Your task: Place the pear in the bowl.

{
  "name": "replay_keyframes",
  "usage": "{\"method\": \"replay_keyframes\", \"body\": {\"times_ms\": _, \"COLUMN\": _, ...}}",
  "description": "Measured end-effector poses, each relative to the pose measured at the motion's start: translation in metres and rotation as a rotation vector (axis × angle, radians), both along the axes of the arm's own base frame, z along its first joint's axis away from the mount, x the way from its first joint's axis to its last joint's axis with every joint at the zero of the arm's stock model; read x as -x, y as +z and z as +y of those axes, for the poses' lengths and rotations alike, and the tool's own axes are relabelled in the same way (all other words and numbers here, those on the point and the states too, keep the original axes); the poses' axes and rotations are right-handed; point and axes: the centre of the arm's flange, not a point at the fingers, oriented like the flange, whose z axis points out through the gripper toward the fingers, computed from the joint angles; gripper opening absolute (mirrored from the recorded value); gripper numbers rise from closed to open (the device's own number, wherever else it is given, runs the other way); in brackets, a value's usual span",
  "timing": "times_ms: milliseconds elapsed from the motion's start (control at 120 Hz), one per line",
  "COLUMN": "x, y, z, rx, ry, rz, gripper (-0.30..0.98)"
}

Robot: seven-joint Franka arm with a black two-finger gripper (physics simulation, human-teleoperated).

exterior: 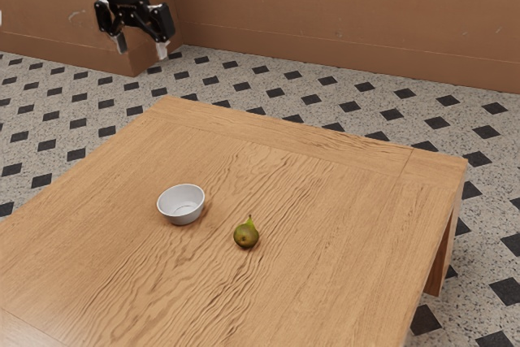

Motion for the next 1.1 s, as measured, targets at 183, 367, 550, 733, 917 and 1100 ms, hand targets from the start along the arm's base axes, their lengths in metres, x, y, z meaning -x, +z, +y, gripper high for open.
{"method": "replay_keyframes", "body": {"times_ms": 183, "x": -0.016, "y": -0.031, "z": -0.03, "rx": -0.019, "ry": -0.098, "rz": 0.045, "gripper": 0.69}}
{"method": "replay_keyframes", "body": {"times_ms": 367, "x": -0.078, "y": -0.163, "z": -0.065, "rx": 0.082, "ry": -0.124, "rz": 0.149, "gripper": 0.69}}
{"method": "replay_keyframes", "body": {"times_ms": 550, "x": -0.105, "y": -0.263, "z": -0.088, "rx": 0.184, "ry": -0.039, "rz": 0.183, "gripper": 0.69}}
{"method": "replay_keyframes", "body": {"times_ms": 733, "x": -0.106, "y": -0.329, "z": -0.099, "rx": 0.211, "ry": 0.082, "rz": 0.211, "gripper": 0.69}}
{"method": "replay_keyframes", "body": {"times_ms": 917, "x": -0.091, "y": -0.384, "z": -0.09, "rx": 0.206, "ry": 0.211, "rz": 0.228, "gripper": 0.69}}
{"method": "replay_keyframes", "body": {"times_ms": 1100, "x": -0.075, "y": -0.407, "z": -0.106, "rx": 0.215, "ry": 0.25, "rz": 0.21, "gripper": 0.69}}
